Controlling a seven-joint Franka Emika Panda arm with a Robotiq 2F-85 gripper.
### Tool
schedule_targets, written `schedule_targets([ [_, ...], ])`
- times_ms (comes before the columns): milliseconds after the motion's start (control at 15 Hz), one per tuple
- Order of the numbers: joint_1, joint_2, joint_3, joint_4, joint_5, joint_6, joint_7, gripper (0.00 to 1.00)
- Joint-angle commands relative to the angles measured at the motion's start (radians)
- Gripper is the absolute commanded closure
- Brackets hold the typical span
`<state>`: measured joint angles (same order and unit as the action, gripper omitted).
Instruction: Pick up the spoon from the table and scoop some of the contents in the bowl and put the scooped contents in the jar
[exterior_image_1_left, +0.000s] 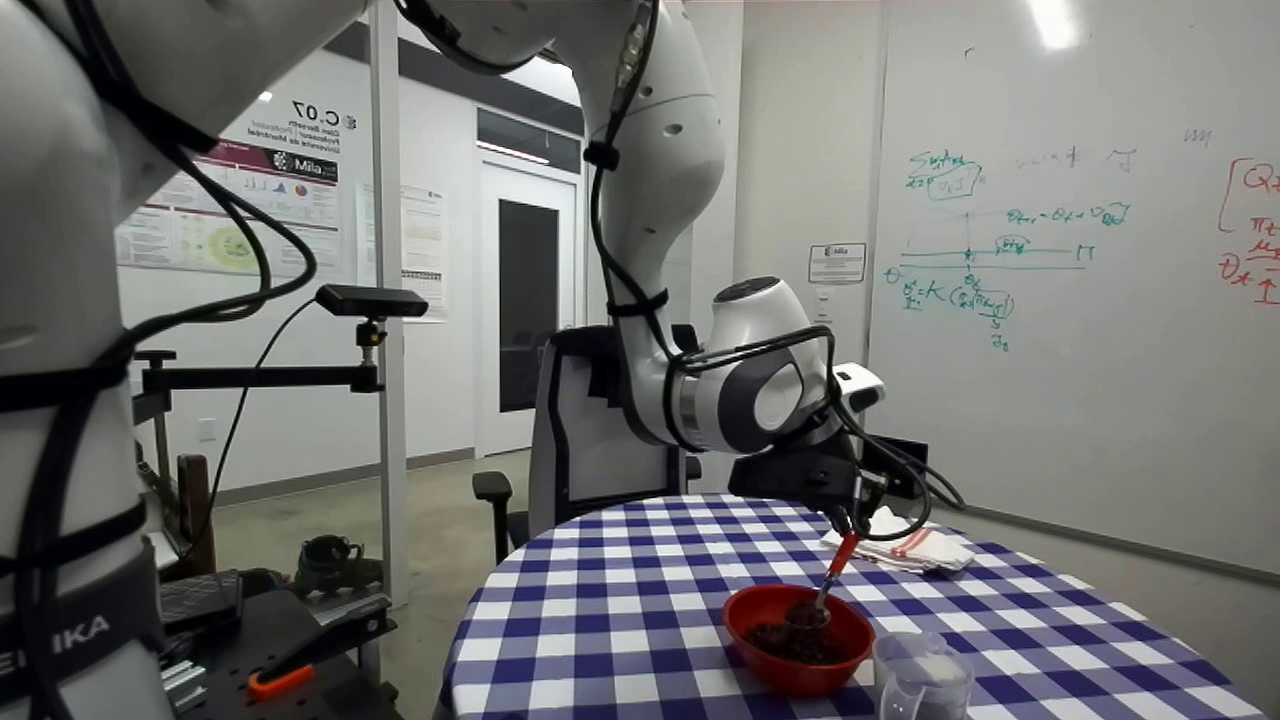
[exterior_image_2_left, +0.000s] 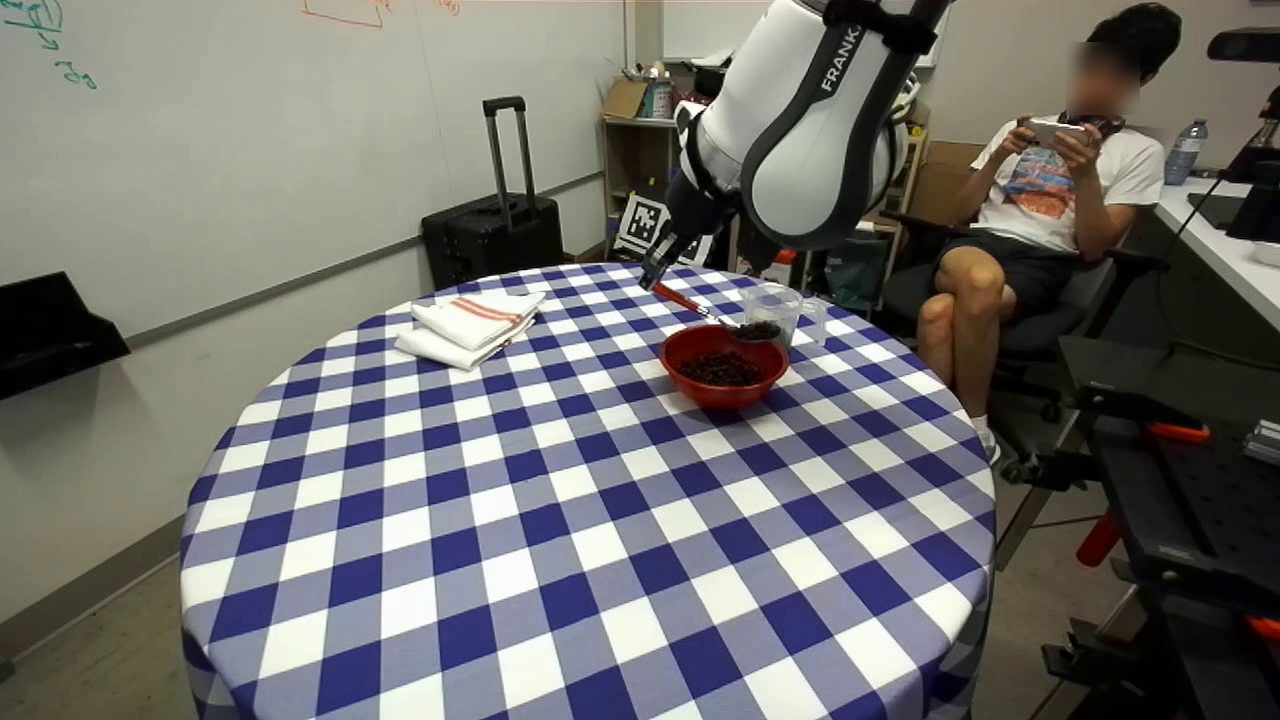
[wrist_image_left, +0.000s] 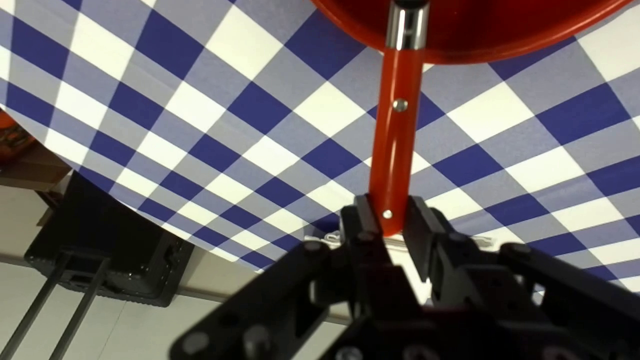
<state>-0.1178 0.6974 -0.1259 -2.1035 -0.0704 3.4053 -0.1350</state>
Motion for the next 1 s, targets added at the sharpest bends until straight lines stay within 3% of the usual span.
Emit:
schedule_targets([
  [0,-0.025,-0.027,0.009,0.035,-0.032,-0.080,-0.010,0.95],
  [933,-0.116,-0.037,0.006,0.131,-0.029,-0.147,-0.014,0.95],
])
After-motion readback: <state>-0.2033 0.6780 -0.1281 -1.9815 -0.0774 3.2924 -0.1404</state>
